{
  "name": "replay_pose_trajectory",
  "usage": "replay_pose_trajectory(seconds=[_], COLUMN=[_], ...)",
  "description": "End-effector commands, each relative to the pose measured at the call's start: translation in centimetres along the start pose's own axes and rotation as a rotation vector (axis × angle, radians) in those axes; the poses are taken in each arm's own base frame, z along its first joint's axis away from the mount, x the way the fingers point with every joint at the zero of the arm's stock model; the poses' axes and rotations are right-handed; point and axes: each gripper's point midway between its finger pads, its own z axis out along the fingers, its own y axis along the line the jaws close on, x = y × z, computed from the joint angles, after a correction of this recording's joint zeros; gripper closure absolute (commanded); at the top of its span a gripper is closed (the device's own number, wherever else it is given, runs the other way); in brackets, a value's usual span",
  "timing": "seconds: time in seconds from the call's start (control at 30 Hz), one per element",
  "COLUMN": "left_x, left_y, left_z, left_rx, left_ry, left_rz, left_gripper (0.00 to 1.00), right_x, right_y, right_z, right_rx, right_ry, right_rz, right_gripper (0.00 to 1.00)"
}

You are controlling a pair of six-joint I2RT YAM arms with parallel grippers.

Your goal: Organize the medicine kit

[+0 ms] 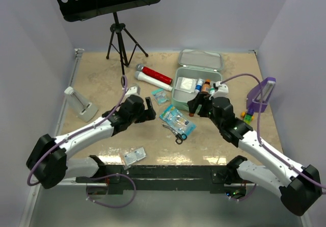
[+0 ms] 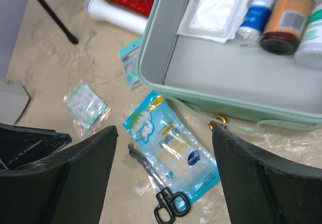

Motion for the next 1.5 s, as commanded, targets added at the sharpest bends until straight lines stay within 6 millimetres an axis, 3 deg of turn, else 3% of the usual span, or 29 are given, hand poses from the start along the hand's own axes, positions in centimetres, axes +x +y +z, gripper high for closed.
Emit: replay_pose_trajectory(seconds=[0.0, 0.13, 0.23, 0.57, 0.9, 1.23, 1.47], left_x=[1.2, 1.6, 1.5, 3.3, 3.4, 3.7, 4.0], left_y=[1.2, 1.8, 2.1, 4.1, 4.6, 4.8, 5.0], left_z=[-2.5, -4.4, -5.4, -5.8, -6.0, -6.0, -5.9], left_rx=[0.059, 0.126, 0.147, 0.095, 0.080, 0.086, 0.083], left_ry=[-0.033, -0.076, -0.102, -0.063, -0.067, -0.063, -0.057], left_rz=[-0.125, -0.197, -0.225, -0.218, -0.195, -0.189, -0.184], left_gripper=[0.05, 0.07, 0.08, 0.08, 0.08, 0.07, 0.07], right_x=[2.6, 6.9, 8.6, 11.1, 13.2, 16.6, 18.8], right_y=[3.8, 4.9, 5.0, 2.7, 1.8, 0.7, 1.4], right_z=[0.3, 1.7, 2.7, 5.5, 7.2, 7.5, 7.3], right_rx=[-0.170, -0.141, -0.097, 0.053, 0.114, 0.117, 0.080], right_ry=[0.096, 0.225, 0.266, 0.294, 0.338, 0.444, 0.502], right_rz=[-0.102, -0.176, -0.211, -0.254, -0.320, -0.342, -0.371], right_gripper=[0.21, 0.23, 0.24, 0.32, 0.40, 0.60, 0.78])
